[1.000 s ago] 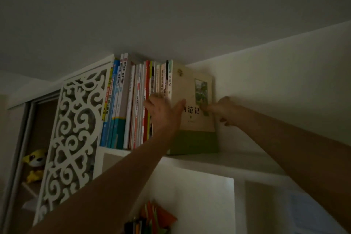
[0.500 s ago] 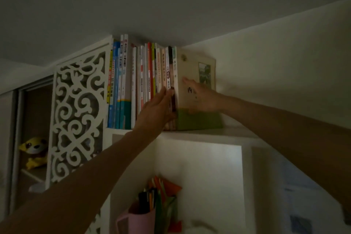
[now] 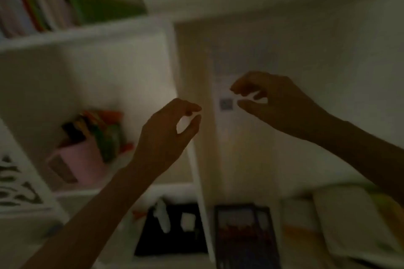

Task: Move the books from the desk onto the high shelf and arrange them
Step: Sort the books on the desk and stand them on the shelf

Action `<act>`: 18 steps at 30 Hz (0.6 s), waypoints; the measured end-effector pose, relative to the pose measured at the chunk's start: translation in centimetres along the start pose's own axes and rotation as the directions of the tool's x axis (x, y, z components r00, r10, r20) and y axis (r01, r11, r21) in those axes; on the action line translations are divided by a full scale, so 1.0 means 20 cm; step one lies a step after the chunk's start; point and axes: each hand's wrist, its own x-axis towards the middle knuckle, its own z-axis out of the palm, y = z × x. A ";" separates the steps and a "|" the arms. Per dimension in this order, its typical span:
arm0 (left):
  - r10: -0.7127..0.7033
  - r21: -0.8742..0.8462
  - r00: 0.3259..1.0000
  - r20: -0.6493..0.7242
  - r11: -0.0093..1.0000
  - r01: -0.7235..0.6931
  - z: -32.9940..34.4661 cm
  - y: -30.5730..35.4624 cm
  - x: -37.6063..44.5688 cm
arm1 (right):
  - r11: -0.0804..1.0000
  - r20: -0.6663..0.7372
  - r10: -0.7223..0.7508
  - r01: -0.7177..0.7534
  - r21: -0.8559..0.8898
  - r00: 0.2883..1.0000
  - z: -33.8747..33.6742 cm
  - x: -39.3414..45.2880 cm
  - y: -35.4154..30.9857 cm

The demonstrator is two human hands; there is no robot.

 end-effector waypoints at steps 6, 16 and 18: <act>-0.040 -0.224 0.887 0.461 0.961 0.160 0.82 0.19 -0.46 | 0.800 0.195 0.540 -0.428 -0.421 0.819 0.00 -0.97 0.72; -0.117 -0.137 0.492 0.863 0.883 0.450 1.97 0.60 -0.71 | 0.315 0.145 0.949 -0.879 -0.358 0.281 -0.22 -1.79 1.40; -0.080 -0.167 0.497 0.864 0.885 0.434 2.13 0.69 -0.72 | 0.313 0.074 0.950 -0.914 -0.258 0.305 -0.22 -1.82 1.55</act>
